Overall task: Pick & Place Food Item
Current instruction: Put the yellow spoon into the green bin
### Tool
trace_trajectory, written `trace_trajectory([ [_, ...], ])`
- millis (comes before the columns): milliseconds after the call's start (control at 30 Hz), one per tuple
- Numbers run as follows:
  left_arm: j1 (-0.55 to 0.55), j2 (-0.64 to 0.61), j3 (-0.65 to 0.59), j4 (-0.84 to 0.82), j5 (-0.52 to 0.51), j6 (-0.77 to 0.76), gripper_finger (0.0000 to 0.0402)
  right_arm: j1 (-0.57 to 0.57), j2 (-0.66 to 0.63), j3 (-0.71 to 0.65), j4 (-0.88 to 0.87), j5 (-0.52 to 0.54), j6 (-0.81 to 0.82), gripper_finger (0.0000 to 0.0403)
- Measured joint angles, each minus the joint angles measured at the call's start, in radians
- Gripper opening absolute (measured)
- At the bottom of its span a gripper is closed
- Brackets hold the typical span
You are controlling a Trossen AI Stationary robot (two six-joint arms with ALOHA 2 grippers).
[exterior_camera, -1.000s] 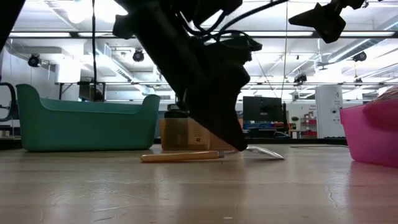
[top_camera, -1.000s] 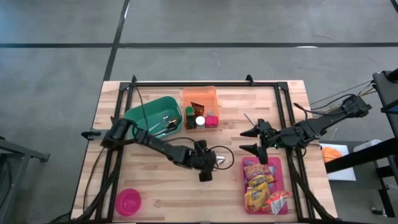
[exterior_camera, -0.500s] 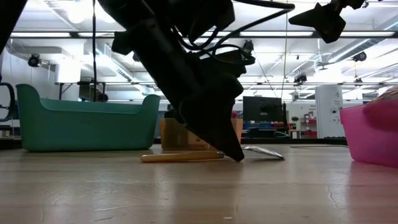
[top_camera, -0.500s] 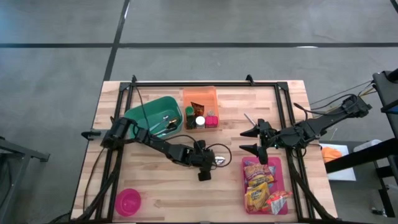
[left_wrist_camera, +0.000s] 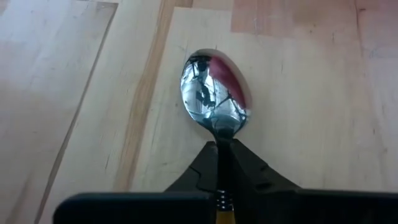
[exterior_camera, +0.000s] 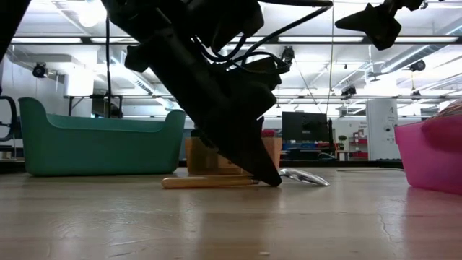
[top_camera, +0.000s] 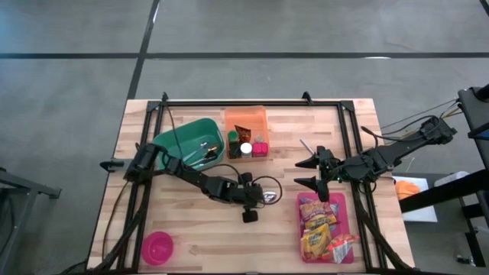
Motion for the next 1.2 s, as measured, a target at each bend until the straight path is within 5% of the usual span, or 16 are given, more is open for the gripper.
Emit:
trace_trajectory([
  [800, -0.003, -0.148, 0.088, -0.340, -0.003, 0.029, 0.0002, 0.000, 0.000, 0.000, 0.001, 0.000, 0.000, 0.0299],
  [1200, -0.003, -0.447, 0.087, -0.679, -0.164, 0.008, 0.0001, 0.000, 0.000, 0.000, 0.000, 0.000, 0.000, 0.0299],
])
